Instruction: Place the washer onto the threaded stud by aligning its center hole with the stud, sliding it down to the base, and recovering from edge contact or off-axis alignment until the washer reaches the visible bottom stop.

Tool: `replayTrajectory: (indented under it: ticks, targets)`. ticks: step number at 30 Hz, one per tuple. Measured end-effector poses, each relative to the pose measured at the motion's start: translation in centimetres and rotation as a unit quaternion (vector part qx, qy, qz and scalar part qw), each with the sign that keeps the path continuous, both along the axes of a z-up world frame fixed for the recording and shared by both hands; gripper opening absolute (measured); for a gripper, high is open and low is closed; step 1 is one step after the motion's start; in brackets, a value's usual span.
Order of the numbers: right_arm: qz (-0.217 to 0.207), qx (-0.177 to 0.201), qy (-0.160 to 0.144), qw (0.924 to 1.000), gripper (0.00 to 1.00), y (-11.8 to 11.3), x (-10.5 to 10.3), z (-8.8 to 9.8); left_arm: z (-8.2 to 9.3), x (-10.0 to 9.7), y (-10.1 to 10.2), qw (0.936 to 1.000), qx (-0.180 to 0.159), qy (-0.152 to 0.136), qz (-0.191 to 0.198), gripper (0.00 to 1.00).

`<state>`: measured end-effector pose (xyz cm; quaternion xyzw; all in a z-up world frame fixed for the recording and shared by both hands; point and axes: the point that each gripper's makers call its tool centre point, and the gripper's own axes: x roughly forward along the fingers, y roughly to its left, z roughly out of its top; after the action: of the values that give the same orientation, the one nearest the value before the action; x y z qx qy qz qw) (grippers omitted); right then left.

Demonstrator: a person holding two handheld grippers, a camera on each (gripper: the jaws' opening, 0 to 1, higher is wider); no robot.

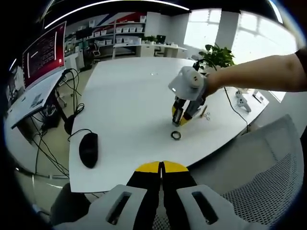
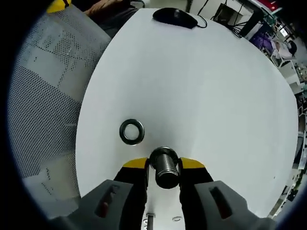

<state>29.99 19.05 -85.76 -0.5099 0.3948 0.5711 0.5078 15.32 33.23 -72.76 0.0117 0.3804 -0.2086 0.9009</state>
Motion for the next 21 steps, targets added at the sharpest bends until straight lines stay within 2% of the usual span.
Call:
replayTrajectory:
  ticks: [9, 10, 11, 12, 21]
  targets:
    - [0.000, 0.034, 0.001, 0.9994, 0.28, 0.5, -0.3, 1.6, 0.1, 0.0, -0.1, 1.0000, -0.001, -0.002, -0.001, 0.00]
    - [0.001, 0.042, -0.006, 0.9991, 0.30, 0.7, -0.2, 1.8, 0.1, 0.0, -0.1, 1.0000, -0.001, -0.002, -0.001, 0.00]
    - [0.001, 0.044, 0.001, 0.9990, 0.32, 0.8, -0.5, 2.0, 0.1, 0.0, -0.1, 1.0000, -0.001, -0.003, -0.001, 0.00]
    - [0.005, 0.047, 0.007, 0.9989, 0.33, 0.9, -0.8, 2.2, 0.1, 0.0, -0.1, 1.0000, -0.002, -0.003, -0.001, 0.00]
    - [0.041, 0.066, -0.012, 0.9969, 0.33, 2.4, -1.6, 3.5, 0.2, 0.1, -0.1, 1.0000, -0.004, -0.005, -0.002, 0.00]
